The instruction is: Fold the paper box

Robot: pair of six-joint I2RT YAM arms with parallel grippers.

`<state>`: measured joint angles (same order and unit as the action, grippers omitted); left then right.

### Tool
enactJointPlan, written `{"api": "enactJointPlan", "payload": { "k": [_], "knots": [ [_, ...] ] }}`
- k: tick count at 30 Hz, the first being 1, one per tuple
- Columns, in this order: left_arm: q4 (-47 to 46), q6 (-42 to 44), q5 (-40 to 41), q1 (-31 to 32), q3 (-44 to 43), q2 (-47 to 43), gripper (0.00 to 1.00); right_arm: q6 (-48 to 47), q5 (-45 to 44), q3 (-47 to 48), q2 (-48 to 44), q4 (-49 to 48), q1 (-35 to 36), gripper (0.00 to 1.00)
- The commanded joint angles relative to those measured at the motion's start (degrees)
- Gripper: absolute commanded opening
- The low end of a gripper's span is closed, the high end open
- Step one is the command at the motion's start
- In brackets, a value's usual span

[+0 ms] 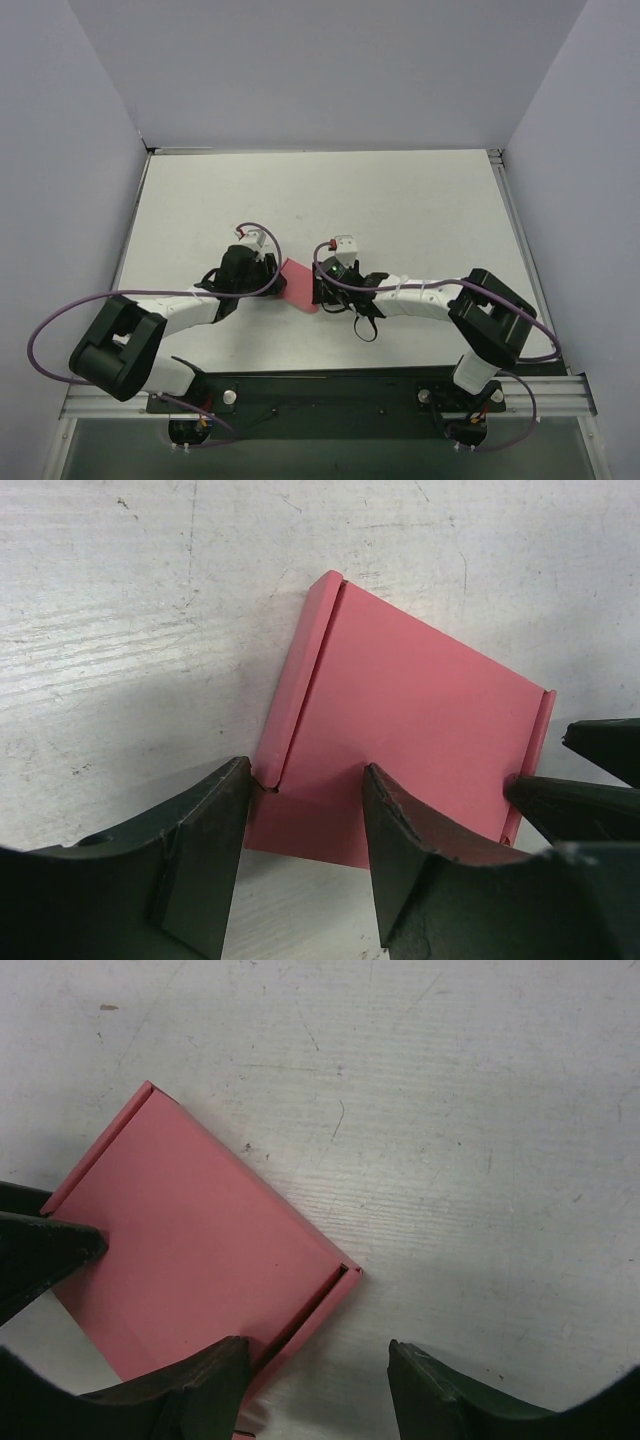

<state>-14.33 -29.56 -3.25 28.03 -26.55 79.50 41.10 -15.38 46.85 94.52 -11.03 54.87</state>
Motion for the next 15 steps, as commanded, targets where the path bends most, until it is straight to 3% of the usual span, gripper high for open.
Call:
{"api": "enactJointPlan", "payload": {
  "k": [1, 6, 11, 15],
  "knots": [
    [2.11, 1.35, 2.37, 0.27, 0.36, -0.22, 0.59, -6.20, -4.58, 0.17, -0.82, 5.32, 0.50, 0.61],
    [4.30, 1.70, 1.14, 0.18, -2.19, -5.06, 0.71, -18.30, 3.13, 0.25, -6.19, 1.97, 0.15, 0.79],
    [6.59, 1.96, 0.43, 0.09, -5.44, -8.04, 0.83, -27.82, 10.18, 2.28, -6.72, 1.01, -0.03, 0.81],
    [8.26, 2.75, 0.69, 0.09, -7.03, -8.66, 0.85, -34.06, 15.72, 4.39, -5.31, 0.92, -0.64, 0.81]
  ]
}}
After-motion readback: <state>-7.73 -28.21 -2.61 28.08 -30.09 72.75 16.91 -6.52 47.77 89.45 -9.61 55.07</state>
